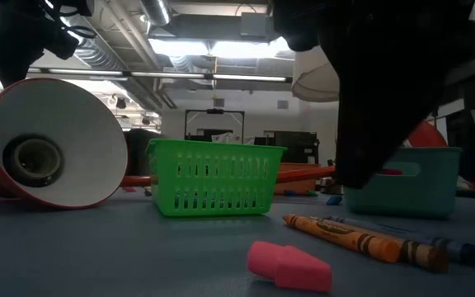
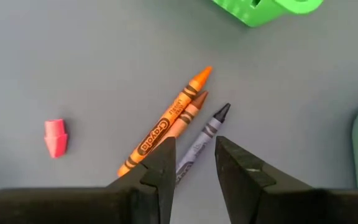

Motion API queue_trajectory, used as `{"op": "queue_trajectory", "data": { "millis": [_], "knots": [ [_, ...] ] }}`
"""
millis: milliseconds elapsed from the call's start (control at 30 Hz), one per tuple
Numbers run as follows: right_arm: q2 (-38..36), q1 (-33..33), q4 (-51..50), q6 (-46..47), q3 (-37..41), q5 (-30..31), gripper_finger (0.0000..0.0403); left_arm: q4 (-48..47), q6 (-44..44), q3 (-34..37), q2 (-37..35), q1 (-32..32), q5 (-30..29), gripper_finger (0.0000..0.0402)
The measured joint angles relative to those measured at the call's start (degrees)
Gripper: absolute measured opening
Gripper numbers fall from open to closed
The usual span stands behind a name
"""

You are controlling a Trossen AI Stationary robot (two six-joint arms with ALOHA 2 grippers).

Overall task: Sort crayons
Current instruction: Put the violet crayon into the green bin

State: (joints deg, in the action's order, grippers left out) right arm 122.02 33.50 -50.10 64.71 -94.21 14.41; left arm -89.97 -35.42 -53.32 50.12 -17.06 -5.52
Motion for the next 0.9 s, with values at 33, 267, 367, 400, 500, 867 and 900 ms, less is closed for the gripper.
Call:
{"op": "queue_trajectory", "data": {
  "millis": [33,267,367,400,500,867,900],
  "knots": [
    [0.0,0.2,0.1,0.0,0.0,0.0,0.0111,0.0,0.0,0.0,0.0,0.0,0.0,0.0079],
    [0.0,0.7,0.3,1.7,0.2,0.2,0.0111,0.0,0.0,0.0,0.0,0.0,0.0,0.0079],
    [0.0,1.1,0.6,2.4,0.2,0.3,0.0111,0.0,0.0,0.0,0.0,0.0,0.0,0.0079],
    [0.0,1.1,0.5,2.7,0.2,0.6,0.0111,0.0,0.0,0.0,0.0,0.0,0.0,0.0079],
    [0.0,1.5,0.5,2.9,0.2,1.0,0.0111,0.0,0.0,0.0,0.0,0.0,0.0,0.0079],
    [3.6,1.4,0.6,3.0,0.2,-0.9,0.0111,0.0,0.0,0.0,0.0,0.0,0.0,0.0079],
    [3.6,1.4,0.4,3.0,0.2,-1.0,0.0111,0.1,0.0,0.0,0.0,0.0,0.0,0.0079]
  ]
}}
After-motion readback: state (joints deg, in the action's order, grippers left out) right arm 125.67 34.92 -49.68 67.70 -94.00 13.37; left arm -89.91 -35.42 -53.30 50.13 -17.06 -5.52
